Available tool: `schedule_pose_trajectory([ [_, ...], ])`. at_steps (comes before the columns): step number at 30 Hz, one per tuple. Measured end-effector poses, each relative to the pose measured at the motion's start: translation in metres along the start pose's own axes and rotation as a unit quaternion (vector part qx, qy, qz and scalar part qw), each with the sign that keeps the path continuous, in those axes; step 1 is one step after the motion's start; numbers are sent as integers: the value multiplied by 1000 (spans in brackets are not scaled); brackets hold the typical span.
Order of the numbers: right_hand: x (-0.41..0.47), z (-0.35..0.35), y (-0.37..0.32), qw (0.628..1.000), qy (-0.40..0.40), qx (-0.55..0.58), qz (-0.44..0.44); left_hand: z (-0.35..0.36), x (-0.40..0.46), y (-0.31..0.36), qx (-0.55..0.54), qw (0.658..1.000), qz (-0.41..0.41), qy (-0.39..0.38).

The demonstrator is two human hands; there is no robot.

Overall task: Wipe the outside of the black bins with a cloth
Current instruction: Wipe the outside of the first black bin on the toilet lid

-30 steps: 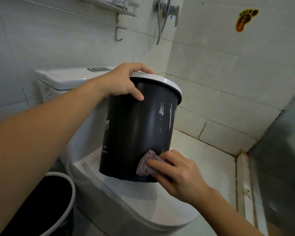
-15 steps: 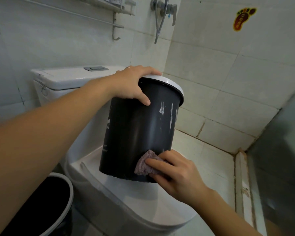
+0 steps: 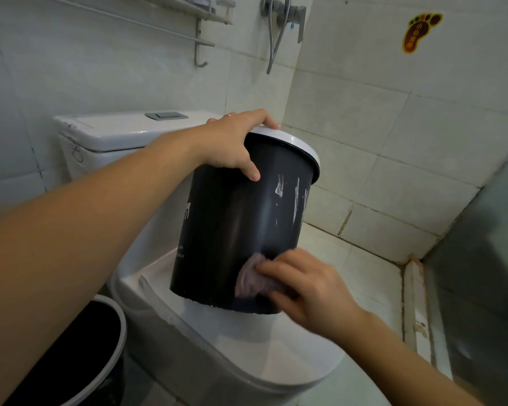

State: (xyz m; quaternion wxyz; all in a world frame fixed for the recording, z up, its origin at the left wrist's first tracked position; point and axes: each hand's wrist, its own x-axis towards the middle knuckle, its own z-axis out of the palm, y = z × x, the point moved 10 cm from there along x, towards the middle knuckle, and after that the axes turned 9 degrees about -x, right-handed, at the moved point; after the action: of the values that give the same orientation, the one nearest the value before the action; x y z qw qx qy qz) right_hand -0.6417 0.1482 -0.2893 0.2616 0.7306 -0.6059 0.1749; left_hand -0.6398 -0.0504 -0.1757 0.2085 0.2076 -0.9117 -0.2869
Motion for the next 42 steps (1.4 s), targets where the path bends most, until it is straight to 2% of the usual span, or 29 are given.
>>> schedule_pose_trajectory([
  [4,20,-15,21,994,66,5,85,0,-1,2,5,1000,0,0],
  [10,-12,9,-18,1000,-9,14,-26,-4,-6,-6,-15,1000,-11,-9],
  [13,-13,9,-18,998,-15,-8,-54,-6,-8,-8,-20,1000,-13,-5],
  [18,25,-16,26,994,70,-23,85,-7,-8,-7,-21,1000,-8,1],
  [20,31,-18,31,989,89,-26,114,-8,-8,-8,-23,1000,-10,0],
  [22,27,-15,22,991,90,-26,93,-9,-9,-9,-25,1000,-10,-1],
  [26,6,0,-3,999,30,-21,-7,-10,-11,-10,-25,1000,-8,-3],
  [28,11,-3,1,999,30,-34,-16,-10,-11,-10,-21,1000,-7,-1],
  [35,71,-46,70,974,132,-25,183,-7,-12,1,-3,1000,11,2],
  [37,72,-47,74,969,140,-13,202,-7,-12,3,1,1000,16,2],
  [42,43,-30,36,988,112,-20,107,-9,-11,1,4,1000,18,5],
])
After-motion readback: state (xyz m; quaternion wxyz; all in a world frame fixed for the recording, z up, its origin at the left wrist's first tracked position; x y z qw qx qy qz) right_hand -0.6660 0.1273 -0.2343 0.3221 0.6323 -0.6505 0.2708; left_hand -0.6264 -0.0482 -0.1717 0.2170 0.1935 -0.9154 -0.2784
